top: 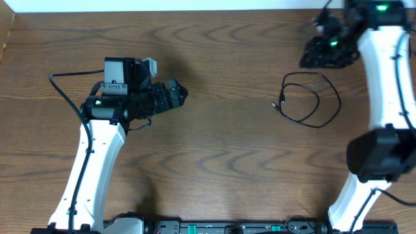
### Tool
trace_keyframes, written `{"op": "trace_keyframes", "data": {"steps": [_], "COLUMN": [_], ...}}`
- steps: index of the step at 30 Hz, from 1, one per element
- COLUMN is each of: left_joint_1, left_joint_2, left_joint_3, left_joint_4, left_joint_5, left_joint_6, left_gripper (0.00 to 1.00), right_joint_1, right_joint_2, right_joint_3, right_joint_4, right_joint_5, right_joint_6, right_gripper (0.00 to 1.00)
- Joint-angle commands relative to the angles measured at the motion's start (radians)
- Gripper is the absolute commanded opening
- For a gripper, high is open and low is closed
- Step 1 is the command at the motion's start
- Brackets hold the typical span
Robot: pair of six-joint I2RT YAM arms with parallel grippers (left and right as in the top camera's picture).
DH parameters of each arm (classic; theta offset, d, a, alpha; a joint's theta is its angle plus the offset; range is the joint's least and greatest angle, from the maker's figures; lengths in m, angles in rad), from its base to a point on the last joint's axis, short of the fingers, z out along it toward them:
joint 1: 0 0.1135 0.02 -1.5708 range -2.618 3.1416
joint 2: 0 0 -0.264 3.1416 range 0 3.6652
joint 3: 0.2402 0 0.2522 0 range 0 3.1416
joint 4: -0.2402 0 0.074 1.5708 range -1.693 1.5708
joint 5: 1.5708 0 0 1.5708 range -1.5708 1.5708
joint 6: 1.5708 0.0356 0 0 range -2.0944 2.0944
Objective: Untangle cables
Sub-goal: 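Lower the right gripper and grasp the black cable at center-right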
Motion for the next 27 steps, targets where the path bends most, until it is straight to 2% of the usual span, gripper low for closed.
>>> {"op": "trace_keyframes", "data": {"steps": [1, 6, 10, 15, 27], "left_joint_1": [0.003, 0.003, 0.003, 0.003, 0.003], "left_joint_2": [0.002, 0.002, 0.002, 0.002, 0.002], "left_joint_3": [-0.01, -0.009, -0.01, -0.009, -0.009], "left_joint_4": [0.0, 0.0, 0.0, 0.0, 0.0], "left_joint_5": [-0.013, -0.013, -0.013, -0.013, -0.013], "left_joint_6": [0.009, 0.009, 0.009, 0.009, 0.009], "left_gripper": [0.98, 0.98, 0.98, 0.98, 0.98], "right_joint_1": [0.041, 0.088, 0.127, 0.159, 0.188], "right_joint_2": [0.063, 0.13, 0.162, 0.168, 0.168], "right_joint_3": [-0.009, -0.024, -0.063, -0.174, -0.385], "right_joint_4": [-0.002, -0.002, 0.005, 0.086, 0.252], "right_joint_5": [0.025, 0.055, 0.167, 0.206, 0.178], "right_joint_6": [-0.021, 0.028, 0.129, 0.222, 0.262], "right_gripper": [0.46, 0.41, 0.41, 0.42, 0.39]}}
